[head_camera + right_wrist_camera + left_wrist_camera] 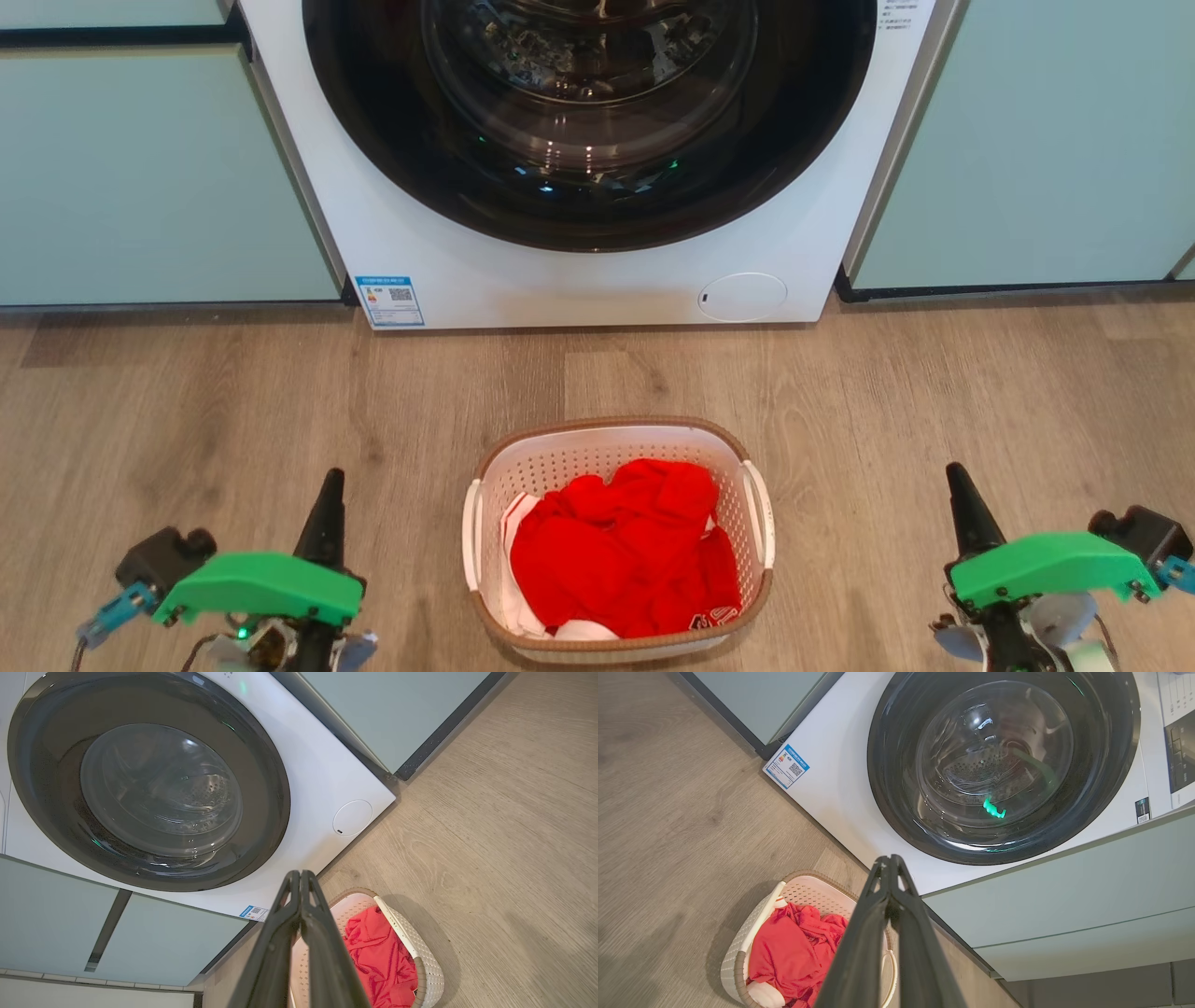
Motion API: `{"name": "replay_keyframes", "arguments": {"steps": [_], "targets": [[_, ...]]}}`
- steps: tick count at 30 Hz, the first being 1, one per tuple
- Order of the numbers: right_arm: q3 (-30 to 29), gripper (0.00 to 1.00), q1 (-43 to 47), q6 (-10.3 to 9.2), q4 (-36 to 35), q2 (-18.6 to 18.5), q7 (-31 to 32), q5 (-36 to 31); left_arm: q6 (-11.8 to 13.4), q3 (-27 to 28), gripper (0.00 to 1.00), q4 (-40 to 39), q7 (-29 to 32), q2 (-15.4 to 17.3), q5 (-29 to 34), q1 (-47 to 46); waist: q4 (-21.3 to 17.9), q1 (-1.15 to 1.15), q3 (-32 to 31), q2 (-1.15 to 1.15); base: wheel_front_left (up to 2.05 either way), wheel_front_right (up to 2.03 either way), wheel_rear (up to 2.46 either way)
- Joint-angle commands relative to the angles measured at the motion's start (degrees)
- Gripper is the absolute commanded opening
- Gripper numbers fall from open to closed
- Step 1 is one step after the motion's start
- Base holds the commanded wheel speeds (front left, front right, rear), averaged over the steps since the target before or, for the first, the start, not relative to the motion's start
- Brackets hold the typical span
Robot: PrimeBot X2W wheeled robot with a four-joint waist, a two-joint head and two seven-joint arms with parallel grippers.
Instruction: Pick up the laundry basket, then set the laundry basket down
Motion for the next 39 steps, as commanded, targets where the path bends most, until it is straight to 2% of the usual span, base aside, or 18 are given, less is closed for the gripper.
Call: {"name": "replay_keyframes", "arguments": {"steps": [1,39], "targets": [[0.3,0.00,-3.6,0.23,-1.9,-1.3,0.5,1.5,-0.4,2.1,0.00,-1.7,0.3,0.7,-1.4,-3.6,0.0,0.00,0.0,0.00,0.00,0.00,0.00],[-3.4,0.00,-5.2,0.35,-1.8,-1.3,6.6,24.3,-3.5,8.4,0.00,-1.5,6.6,0.6,-23.9,-5.9,-1.0,0.00,0.8,0.00,0.00,0.00,0.00]]}}
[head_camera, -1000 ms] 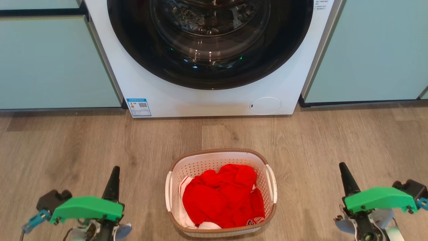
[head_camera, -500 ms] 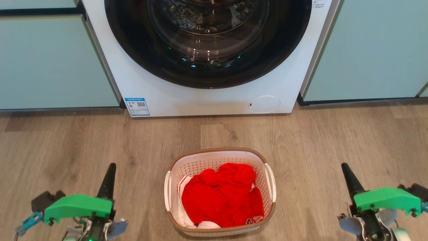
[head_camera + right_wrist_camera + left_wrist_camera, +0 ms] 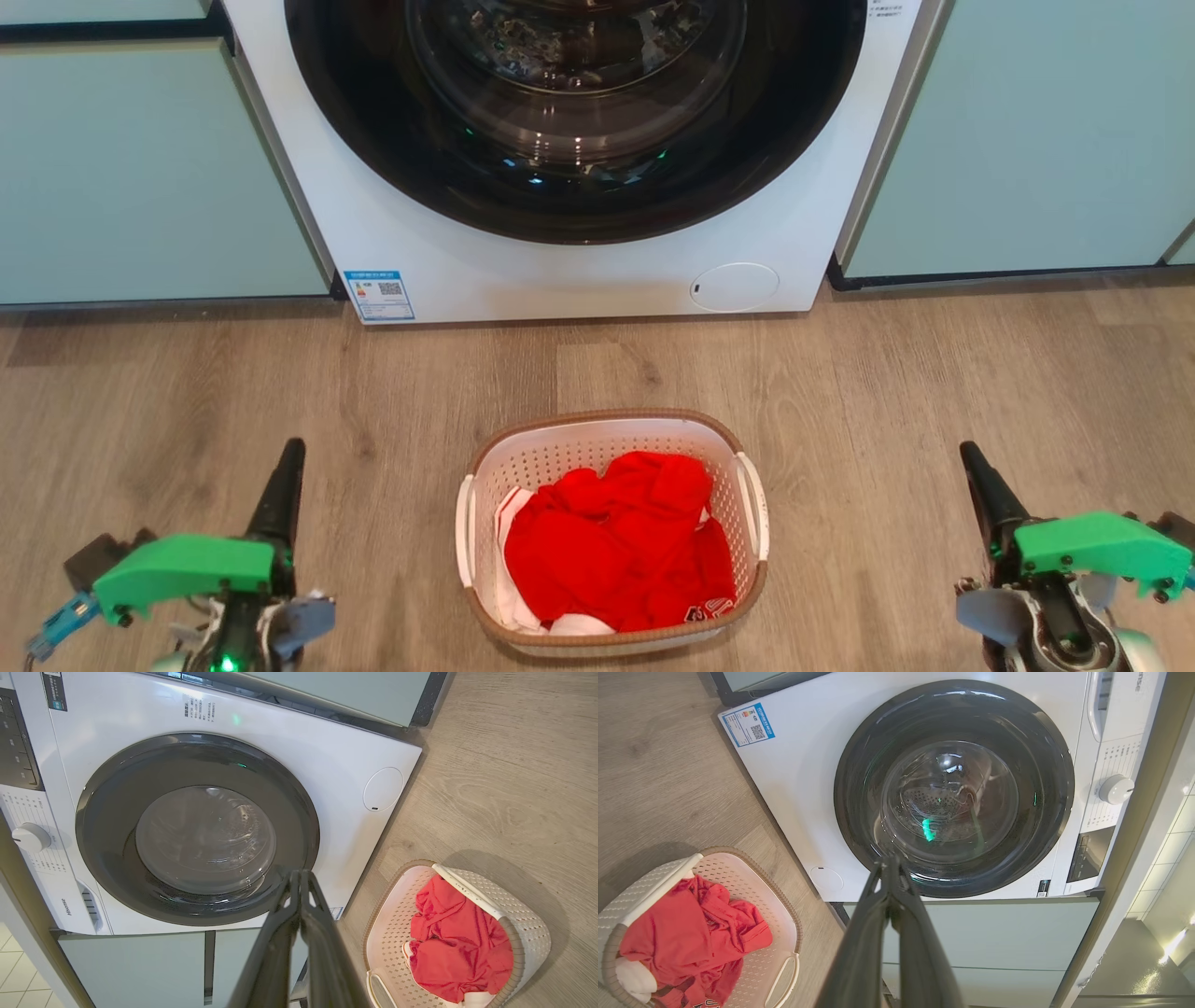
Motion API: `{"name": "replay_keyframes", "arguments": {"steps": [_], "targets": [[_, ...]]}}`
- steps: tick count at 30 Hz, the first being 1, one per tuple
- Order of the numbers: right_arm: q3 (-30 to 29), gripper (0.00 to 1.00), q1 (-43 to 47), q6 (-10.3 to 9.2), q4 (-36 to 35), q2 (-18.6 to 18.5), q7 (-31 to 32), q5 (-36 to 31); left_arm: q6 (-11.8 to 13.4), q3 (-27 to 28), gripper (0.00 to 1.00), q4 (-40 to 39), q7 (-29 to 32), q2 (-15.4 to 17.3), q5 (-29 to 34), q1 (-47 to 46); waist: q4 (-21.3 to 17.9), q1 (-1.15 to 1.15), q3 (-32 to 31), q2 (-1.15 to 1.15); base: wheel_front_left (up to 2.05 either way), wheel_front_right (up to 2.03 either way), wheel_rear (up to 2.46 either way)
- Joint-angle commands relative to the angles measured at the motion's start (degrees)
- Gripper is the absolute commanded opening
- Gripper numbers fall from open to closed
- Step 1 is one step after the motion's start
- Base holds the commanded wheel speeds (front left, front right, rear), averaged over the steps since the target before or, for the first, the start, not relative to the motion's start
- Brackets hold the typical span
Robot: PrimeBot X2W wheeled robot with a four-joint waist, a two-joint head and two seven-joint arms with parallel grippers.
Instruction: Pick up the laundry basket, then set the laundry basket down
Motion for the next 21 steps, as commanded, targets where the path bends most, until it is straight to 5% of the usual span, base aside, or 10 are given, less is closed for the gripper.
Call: {"name": "replay_keyframes", "arguments": {"steps": [1,21], "targets": [[0.5,0.00,-3.1,0.36,-1.9,-1.3,0.6,1.8,-0.6,2.4,0.00,-1.8,0.5,0.6,-1.6,-3.5,0.0,0.00,0.0,0.00,0.00,0.00,0.00],[-1.3,0.00,-3.8,0.41,-1.8,-1.2,3.4,11.6,-2.0,5.3,0.00,-1.7,3.4,0.4,-11.3,-4.5,-0.4,0.00,0.4,0.00,0.00,0.00,0.00]]}}
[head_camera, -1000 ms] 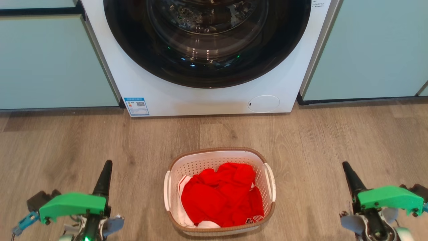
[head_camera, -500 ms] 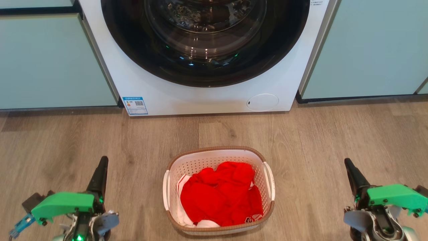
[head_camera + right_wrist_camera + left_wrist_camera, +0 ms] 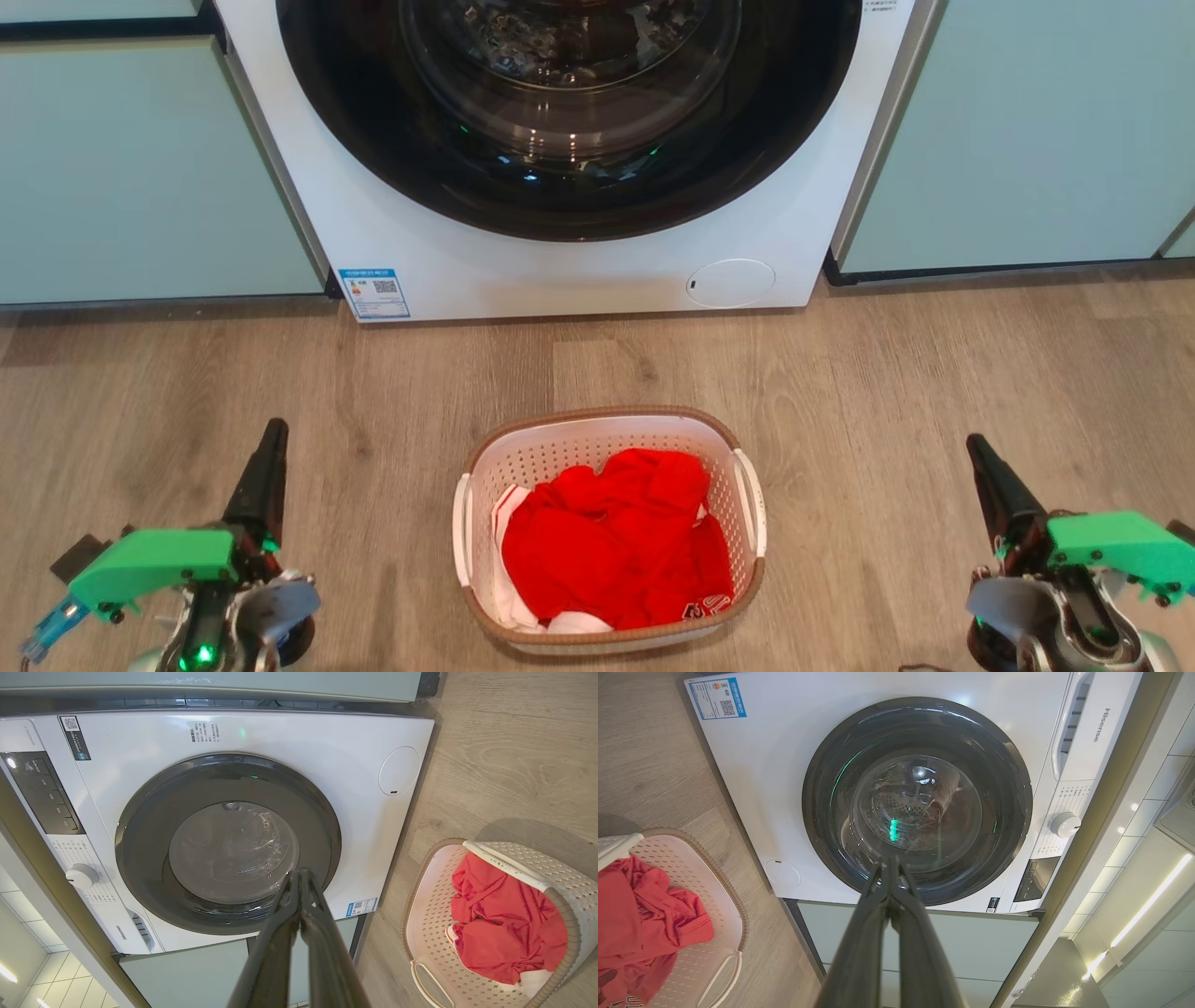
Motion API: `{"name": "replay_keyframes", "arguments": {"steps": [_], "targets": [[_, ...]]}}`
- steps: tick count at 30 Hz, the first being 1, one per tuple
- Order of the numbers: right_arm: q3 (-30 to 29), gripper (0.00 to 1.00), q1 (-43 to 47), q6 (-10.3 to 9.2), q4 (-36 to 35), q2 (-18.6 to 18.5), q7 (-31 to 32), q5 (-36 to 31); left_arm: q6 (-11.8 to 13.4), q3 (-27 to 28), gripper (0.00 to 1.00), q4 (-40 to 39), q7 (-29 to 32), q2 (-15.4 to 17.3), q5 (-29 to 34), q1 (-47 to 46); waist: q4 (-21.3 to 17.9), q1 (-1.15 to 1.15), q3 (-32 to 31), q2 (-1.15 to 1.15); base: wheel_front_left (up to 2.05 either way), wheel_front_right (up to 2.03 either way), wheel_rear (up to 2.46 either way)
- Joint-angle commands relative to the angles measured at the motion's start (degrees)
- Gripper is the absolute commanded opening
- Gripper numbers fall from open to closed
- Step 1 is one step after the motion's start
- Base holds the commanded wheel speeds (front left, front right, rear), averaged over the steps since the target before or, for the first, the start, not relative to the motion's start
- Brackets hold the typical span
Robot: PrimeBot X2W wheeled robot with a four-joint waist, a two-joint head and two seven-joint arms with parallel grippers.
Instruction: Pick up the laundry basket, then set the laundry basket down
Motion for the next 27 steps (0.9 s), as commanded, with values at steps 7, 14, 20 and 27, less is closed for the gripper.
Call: {"name": "replay_keyframes", "arguments": {"steps": [7,14,20,27], "targets": [[0.7,0.00,-3.5,0.41,-1.8,-1.1,0.5,0.2,-0.4,2.5,0.00,-1.7,0.4,0.4,0.1,-3.3,0.0,0.00,0.0,0.00,0.00,0.00,0.00],[0.6,0.00,-3.5,0.41,-1.8,-1.0,0.5,0.1,-0.4,2.6,0.00,-1.7,0.5,0.3,0.2,-3.3,0.0,0.00,0.0,0.00,0.00,0.00,0.00],[0.5,0.00,-3.5,0.41,-1.8,-1.0,0.6,0.1,-0.4,2.7,0.00,-1.7,0.6,0.3,0.2,-3.3,0.0,0.00,0.0,0.00,0.00,0.00,0.00],[0.4,0.00,-3.5,0.41,-1.8,-0.9,0.7,0.0,-0.4,2.8,0.00,-1.7,0.7,0.2,0.3,-3.3,0.0,0.00,0.0,0.00,0.00,0.00,0.00]]}}
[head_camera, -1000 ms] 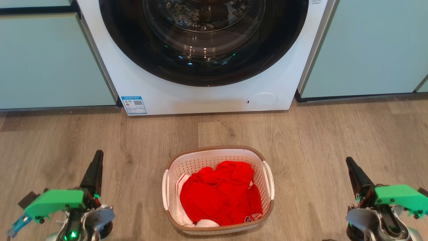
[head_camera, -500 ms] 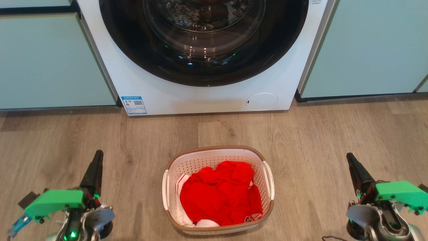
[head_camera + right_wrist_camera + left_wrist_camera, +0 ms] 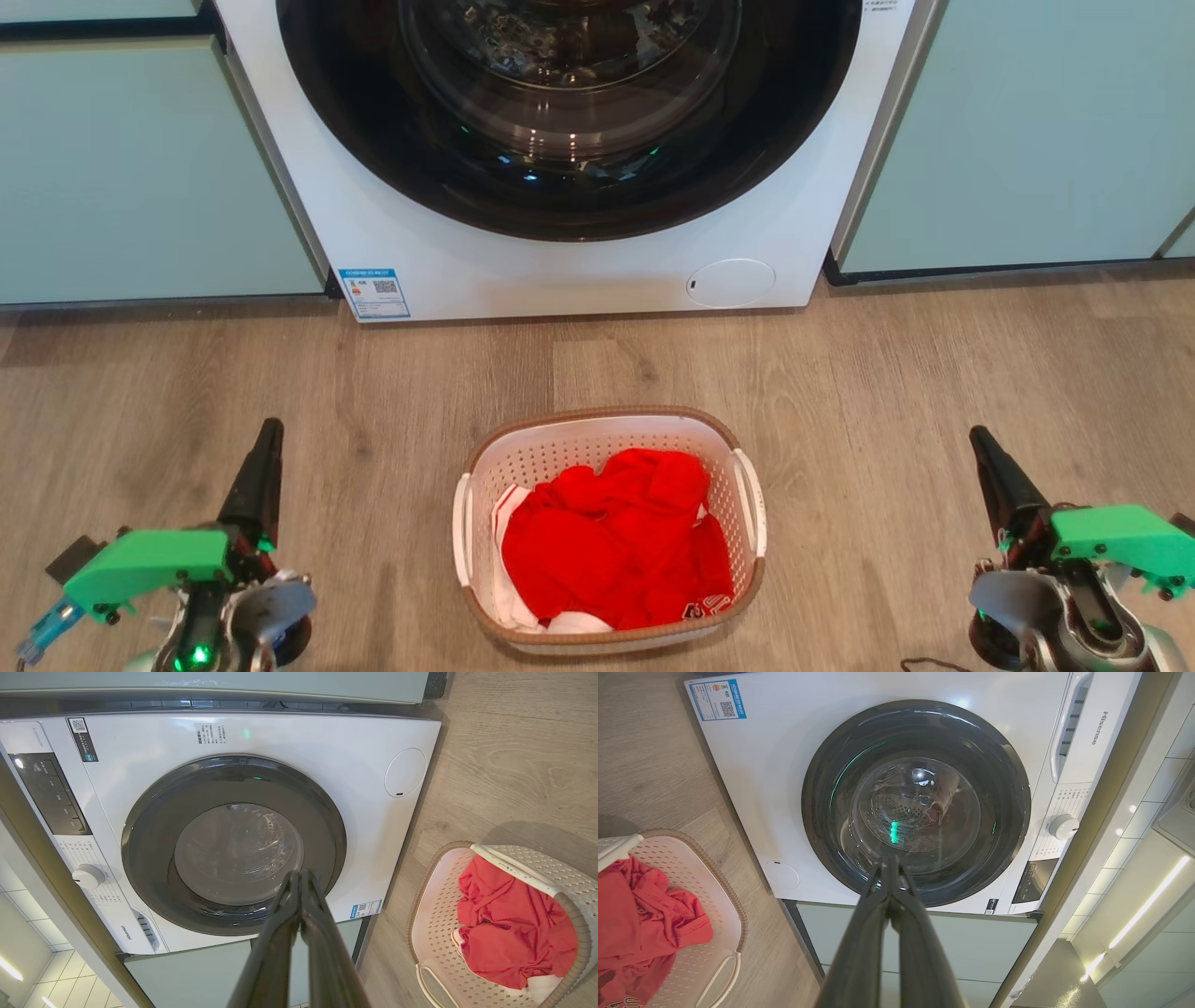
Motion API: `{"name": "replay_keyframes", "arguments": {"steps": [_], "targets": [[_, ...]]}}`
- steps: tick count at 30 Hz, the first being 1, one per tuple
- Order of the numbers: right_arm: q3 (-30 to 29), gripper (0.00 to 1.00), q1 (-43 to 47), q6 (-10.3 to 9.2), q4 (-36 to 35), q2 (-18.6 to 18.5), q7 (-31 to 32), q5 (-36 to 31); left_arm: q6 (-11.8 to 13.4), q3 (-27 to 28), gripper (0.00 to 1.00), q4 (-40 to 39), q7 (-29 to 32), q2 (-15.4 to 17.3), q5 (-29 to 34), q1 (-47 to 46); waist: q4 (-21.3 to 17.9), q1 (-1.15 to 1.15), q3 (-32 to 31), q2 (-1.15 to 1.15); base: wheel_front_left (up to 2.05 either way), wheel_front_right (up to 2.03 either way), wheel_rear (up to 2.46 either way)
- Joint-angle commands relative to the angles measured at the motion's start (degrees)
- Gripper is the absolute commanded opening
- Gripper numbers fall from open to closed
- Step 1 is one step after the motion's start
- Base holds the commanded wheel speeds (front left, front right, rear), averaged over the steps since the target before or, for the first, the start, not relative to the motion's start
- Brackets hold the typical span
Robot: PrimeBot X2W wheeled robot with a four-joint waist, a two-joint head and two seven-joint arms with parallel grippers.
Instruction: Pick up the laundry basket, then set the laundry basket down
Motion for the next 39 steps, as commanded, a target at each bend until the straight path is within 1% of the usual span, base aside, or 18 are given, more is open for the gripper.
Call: {"name": "replay_keyframes", "arguments": {"steps": [1,39], "targets": [[0.9,0.00,-2.7,0.41,-1.8,-0.9,0.4,0.0,-0.4,2.1,0.00,-1.7,0.3,0.3,0.3,-3.3,0.0,0.00,0.0,0.00,0.00,0.00,0.00],[0.5,0.00,-2.7,0.41,-1.8,-0.6,0.7,-0.3,-0.4,2.5,0.00,-1.7,0.6,0.0,0.7,-3.3,0.0,0.00,0.0,0.00,0.00,0.00,0.00]]}}
